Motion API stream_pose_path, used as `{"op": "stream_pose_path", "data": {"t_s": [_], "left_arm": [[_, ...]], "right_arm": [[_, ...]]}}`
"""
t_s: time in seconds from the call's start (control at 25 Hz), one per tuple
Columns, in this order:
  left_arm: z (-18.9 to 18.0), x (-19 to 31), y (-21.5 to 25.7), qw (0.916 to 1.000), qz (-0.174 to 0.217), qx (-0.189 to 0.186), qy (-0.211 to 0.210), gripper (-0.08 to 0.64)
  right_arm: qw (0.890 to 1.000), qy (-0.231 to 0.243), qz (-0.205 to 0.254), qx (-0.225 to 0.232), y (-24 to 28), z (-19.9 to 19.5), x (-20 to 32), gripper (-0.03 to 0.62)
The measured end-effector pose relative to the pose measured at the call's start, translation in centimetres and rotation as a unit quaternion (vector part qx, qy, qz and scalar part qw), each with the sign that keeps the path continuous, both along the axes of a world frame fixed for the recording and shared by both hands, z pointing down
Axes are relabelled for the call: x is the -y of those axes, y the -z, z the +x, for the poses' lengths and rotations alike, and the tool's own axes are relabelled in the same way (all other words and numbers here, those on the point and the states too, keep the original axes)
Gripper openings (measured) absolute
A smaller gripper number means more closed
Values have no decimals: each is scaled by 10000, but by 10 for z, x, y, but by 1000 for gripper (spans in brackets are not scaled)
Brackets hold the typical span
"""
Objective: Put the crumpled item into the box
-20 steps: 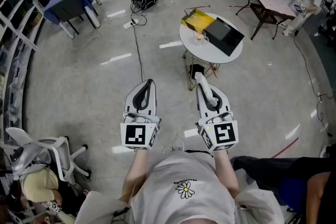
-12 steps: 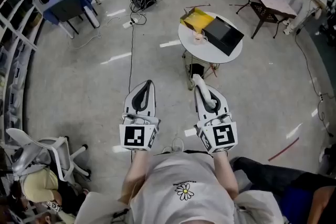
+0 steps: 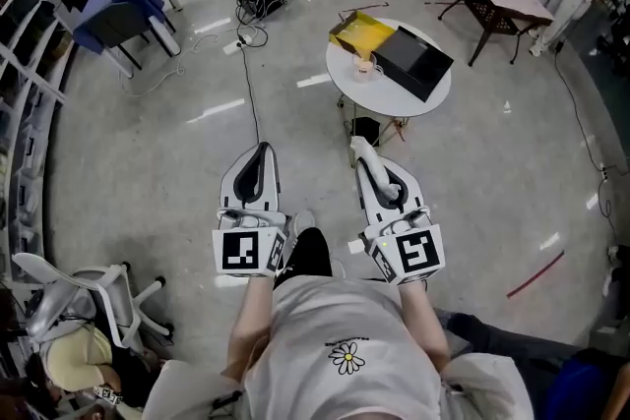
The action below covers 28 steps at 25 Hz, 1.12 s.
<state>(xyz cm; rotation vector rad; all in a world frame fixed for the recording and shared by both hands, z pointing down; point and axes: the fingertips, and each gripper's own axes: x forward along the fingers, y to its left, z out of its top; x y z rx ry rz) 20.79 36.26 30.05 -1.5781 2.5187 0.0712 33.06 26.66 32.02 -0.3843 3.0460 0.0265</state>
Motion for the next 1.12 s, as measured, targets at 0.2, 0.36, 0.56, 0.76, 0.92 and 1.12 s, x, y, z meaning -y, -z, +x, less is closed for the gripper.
{"op": "stream_pose_path", "data": {"t_s": [0.2,0.36,0.56,0.76,0.92,1.12], "left_arm": [[-23,34,11,9996,236,105,-141,0],[-55,61,16,9989,344,172,-265,0],[-112,100,15,9983,336,111,-470,0],[-186,149,25,9976,267,131,-623,0],[-255,185,34,9971,230,115,-722,0],[-330,226,39,9958,244,115,-871,0]], "right_arm": [[9999,-74,121,64,5,-23,30,48],[9996,-175,201,92,7,-54,52,48],[9985,-475,287,14,6,-106,86,48],[9960,-799,393,-121,13,-177,134,48],[9944,-984,338,-175,23,-241,171,48],[9921,-1208,311,-144,33,-310,213,48]]}}
